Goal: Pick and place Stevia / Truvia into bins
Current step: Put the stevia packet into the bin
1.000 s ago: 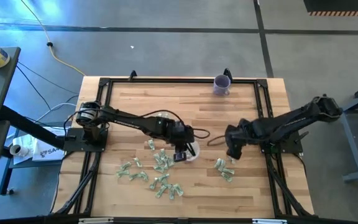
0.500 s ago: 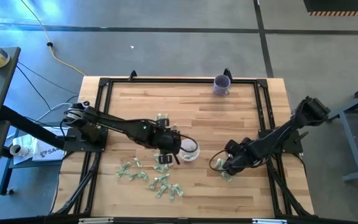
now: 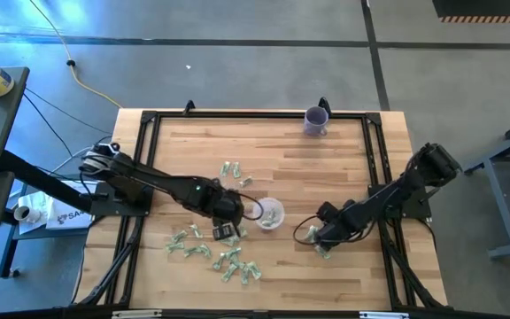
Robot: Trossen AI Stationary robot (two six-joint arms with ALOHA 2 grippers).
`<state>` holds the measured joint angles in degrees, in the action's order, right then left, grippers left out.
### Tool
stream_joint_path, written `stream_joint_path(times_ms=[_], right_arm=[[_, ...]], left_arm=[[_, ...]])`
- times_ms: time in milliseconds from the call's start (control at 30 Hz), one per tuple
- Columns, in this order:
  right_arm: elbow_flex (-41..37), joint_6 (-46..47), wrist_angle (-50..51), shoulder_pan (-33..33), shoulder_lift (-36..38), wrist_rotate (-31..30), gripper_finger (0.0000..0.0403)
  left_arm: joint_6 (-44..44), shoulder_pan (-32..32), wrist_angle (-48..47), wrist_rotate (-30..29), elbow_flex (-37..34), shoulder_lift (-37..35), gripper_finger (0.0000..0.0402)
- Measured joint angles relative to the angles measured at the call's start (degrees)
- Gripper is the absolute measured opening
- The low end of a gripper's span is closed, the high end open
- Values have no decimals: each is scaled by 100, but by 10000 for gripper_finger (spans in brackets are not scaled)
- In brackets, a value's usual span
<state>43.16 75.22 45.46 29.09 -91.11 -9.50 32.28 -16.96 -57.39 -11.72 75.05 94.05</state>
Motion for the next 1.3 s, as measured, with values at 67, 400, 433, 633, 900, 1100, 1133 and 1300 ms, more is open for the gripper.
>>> stream_joint_path(times_ms=[67,400,433,633,900,1100,1133,1300], right_arm=[[-5,-112,-25,-55,81,-81,22],[1353,-1481,68,-520,520,-882,9],[1603,-1769,-16,-604,488,-1006,11],[2739,-3662,-690,-1262,133,-1096,5],[2927,-4570,-1315,-1977,-824,652,30],[3069,-4680,-1176,-1967,-1080,828,129],[3142,-4680,-1063,-1970,-1073,748,152],[3611,-4733,-57,-1897,-910,-487,250]], left_arm=[[374,-143,243,39,-223,-222,151],[2943,-1058,466,-850,-1807,-1860,145],[3207,-1143,527,-962,-1990,-2025,145],[3874,-1435,1159,-1366,-2889,-2845,141],[4001,-1201,1578,-1639,-3602,-3133,138],[4233,-627,1689,-1072,-3819,-3112,142],[4307,-497,1805,-916,-3821,-3089,147],[4850,192,2169,-433,-3814,-2834,191]])
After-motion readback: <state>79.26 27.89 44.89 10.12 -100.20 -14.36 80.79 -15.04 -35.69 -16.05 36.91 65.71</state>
